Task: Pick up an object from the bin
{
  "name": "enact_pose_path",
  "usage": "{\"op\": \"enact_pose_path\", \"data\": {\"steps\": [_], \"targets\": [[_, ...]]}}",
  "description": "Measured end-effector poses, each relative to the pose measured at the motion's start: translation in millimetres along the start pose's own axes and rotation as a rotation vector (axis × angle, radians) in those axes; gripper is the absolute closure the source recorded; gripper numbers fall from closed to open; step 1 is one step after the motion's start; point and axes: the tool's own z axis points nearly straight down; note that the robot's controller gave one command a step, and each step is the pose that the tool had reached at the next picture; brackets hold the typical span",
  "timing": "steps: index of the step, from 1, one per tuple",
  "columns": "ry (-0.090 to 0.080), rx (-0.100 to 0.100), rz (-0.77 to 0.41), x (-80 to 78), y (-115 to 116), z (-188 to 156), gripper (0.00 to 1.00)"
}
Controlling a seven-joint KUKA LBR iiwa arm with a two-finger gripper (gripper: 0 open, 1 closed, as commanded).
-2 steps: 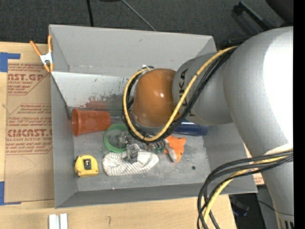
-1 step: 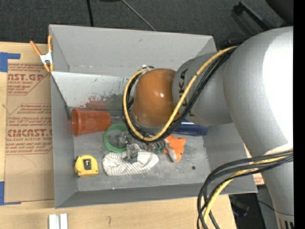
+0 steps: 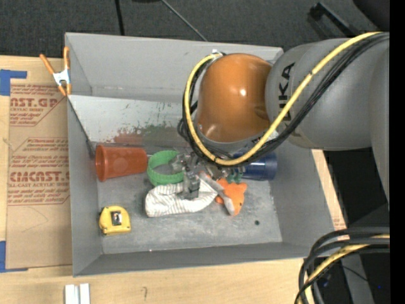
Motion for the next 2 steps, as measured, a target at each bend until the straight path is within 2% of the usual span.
{"op": "enact_pose_path", "data": {"steps": [1,2], "targets": [[0.000,0.000,0.000,0.1,0.1,0.1,1.00],[0.007,-0.001,-0.002,-3.7,-7.8,-47.7,1.00]]}}
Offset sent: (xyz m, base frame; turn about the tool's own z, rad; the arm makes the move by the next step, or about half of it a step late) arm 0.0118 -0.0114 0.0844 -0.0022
